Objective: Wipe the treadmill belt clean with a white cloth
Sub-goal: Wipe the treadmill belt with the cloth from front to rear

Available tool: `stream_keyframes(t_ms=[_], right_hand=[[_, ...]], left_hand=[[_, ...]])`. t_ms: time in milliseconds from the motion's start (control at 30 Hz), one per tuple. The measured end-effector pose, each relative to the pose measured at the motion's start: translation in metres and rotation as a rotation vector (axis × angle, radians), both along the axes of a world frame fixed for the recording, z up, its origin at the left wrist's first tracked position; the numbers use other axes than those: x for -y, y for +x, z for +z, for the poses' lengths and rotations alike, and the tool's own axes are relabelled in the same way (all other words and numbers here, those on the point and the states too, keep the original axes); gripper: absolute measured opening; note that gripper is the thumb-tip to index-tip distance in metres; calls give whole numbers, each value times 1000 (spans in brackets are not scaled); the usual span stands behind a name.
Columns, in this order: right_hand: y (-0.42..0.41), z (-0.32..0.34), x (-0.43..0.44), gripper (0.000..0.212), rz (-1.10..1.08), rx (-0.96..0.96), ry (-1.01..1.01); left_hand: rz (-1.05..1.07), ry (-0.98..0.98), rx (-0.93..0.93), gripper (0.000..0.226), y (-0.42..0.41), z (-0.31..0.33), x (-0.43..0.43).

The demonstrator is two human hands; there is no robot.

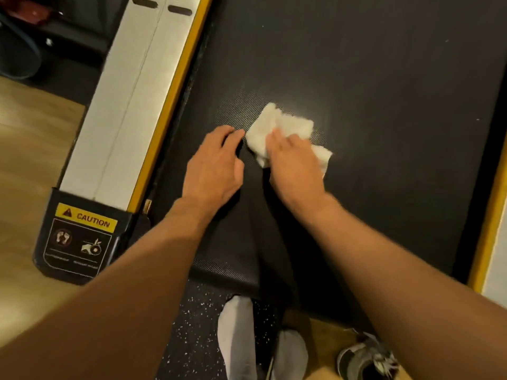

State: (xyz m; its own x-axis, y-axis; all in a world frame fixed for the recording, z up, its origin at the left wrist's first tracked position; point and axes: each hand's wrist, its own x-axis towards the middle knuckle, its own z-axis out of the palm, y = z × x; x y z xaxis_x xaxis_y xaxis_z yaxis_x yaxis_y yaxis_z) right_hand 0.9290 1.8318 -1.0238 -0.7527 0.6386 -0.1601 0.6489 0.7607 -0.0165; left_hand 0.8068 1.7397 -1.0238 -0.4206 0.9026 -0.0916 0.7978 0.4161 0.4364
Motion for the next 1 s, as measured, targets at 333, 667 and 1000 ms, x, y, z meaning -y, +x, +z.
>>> stream_keyframes(t_ms=[333,667,1000], right_hand=[[42,5,-20,42,-96,-35,0],[93,9,-29,58,-130,126,-60],[135,18,-25,54,-198,16,-230]], left_hand=[[-8,-346,23,73,34,8,-16],[-89,-533,15,108,99,17,-14],[-133,-817,14,142,122,13,-35]])
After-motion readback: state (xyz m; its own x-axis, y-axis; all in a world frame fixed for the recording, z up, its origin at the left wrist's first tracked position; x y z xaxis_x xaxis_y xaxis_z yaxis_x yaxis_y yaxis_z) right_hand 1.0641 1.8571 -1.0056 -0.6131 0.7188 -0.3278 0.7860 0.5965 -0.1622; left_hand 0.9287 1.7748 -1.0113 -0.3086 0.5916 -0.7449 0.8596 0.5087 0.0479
